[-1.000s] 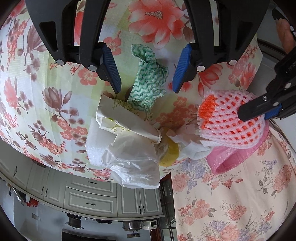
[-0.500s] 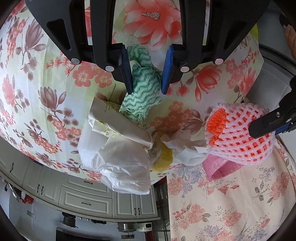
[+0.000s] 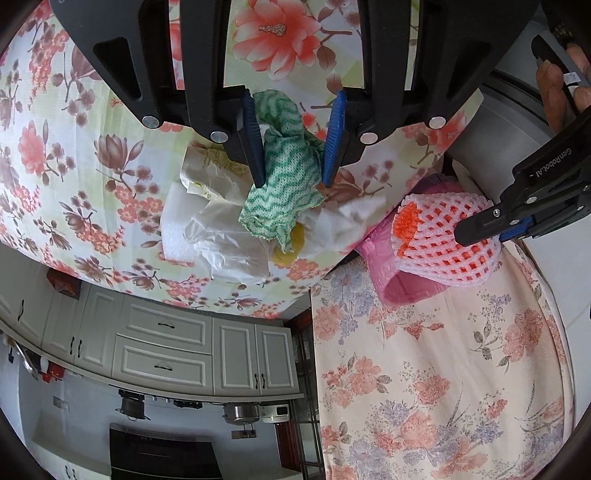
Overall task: Collect trash
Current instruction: 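Grasp the pink foam net with the left tool while the right tool lifts the cloth toward the bin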
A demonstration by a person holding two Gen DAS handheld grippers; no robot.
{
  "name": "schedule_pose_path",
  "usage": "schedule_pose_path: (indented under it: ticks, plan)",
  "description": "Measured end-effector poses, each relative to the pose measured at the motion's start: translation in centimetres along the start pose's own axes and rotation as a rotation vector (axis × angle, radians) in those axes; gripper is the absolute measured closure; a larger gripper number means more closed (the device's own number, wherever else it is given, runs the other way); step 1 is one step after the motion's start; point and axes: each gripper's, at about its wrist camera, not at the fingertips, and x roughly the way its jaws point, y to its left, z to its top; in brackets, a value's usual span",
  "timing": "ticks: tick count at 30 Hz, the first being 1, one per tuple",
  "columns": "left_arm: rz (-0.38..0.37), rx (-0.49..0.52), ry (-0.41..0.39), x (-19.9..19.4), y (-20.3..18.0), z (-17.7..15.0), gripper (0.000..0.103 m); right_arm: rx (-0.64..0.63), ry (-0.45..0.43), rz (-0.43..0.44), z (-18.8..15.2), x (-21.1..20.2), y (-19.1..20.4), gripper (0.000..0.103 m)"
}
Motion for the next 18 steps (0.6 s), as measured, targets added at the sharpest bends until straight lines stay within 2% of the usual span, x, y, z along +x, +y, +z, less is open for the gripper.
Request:
schedule_pose_path:
  ticks: [9, 18]
  plan:
    - [0.031, -0.031, -0.021, -0.7, 2.0, 0.6, 0.080, -0.007, -0.049, 0.009, 1.3, -1.8, 0.5, 0.073]
    - [0.061, -0.053, -0.047, -1.4, 3.9, 1.3, 0.080, -0.041, -0.078, 0.023, 3.0, -1.8, 2.3, 0.073]
